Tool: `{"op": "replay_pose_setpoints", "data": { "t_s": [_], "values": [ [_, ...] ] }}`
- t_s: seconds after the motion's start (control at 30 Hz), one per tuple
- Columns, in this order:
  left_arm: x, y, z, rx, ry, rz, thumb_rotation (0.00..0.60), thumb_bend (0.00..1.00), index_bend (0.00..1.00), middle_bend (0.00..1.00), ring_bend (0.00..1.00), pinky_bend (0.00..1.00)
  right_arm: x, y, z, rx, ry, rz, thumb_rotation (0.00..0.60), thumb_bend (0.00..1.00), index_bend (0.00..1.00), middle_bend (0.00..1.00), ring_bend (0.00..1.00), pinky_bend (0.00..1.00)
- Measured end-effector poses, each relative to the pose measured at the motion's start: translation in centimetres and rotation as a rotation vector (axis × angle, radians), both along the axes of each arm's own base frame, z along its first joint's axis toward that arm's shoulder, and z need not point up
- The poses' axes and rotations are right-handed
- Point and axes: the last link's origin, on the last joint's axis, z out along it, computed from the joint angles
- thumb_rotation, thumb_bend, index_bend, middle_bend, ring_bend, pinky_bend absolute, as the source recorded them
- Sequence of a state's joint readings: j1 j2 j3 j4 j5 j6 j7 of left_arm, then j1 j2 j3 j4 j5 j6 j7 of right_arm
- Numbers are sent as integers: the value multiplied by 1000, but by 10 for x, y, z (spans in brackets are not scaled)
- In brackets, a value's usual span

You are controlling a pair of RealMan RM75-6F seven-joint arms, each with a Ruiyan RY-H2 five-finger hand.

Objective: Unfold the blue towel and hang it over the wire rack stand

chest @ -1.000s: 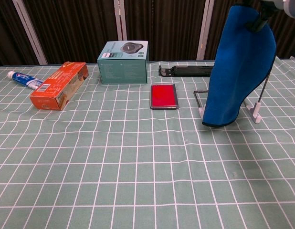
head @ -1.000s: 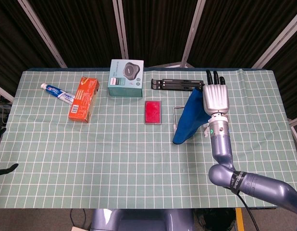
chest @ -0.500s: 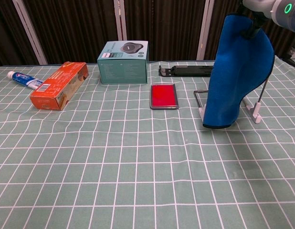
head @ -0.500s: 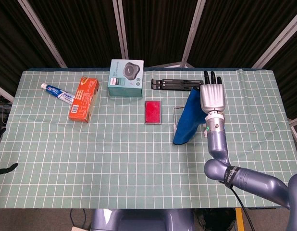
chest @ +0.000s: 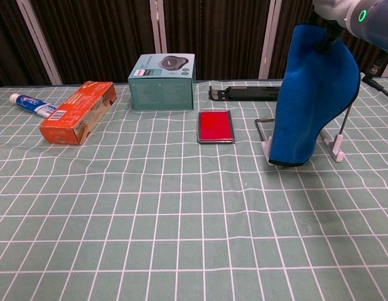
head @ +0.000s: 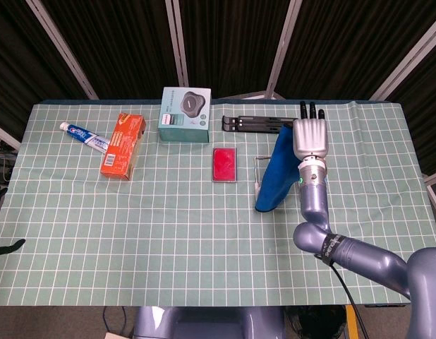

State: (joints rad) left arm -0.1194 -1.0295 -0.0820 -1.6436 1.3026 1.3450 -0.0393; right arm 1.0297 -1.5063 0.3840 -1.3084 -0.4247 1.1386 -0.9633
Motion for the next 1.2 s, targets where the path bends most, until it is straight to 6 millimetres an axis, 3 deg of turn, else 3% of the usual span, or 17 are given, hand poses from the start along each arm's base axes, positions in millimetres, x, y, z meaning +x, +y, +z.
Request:
{"op": "replay_pose_setpoints", "data": {
  "t_s": [0.07,0.13,0.2,0.3,0.8,1.0,1.2],
  "values": [
    [0,0,0,0,1,0,600,0,0,0,0,0,-1,-2,-2,1,-2,-5,600,272,566,36,0,140],
    [0,0,0,1,2,1,600,0,0,0,0,0,-2,-3,-3,1,-9,-9,600,64,261,16,0,91],
    [0,0,0,1,3,3,600,0,0,0,0,0,-2,-4,-5,-7,-28,-8,600,1,105,1,0,32],
    [-2,1,-1,-1,4,8,600,0,0,0,0,0,0,-6,-5,-38,-55,19,600,0,12,0,0,0],
    [2,0,-3,-11,3,-11,600,0,0,0,0,0,10,0,14,-204,-169,216,600,0,0,0,0,0],
    [8,-3,-2,-8,-3,-45,600,0,0,0,0,0,-5,28,46,-182,-235,285,600,0,0,0,0,0],
    [17,-9,0,1,-9,-88,600,0,0,0,0,0,-37,62,85,-188,-251,355,600,0,0,0,0,0]
  ]
}}
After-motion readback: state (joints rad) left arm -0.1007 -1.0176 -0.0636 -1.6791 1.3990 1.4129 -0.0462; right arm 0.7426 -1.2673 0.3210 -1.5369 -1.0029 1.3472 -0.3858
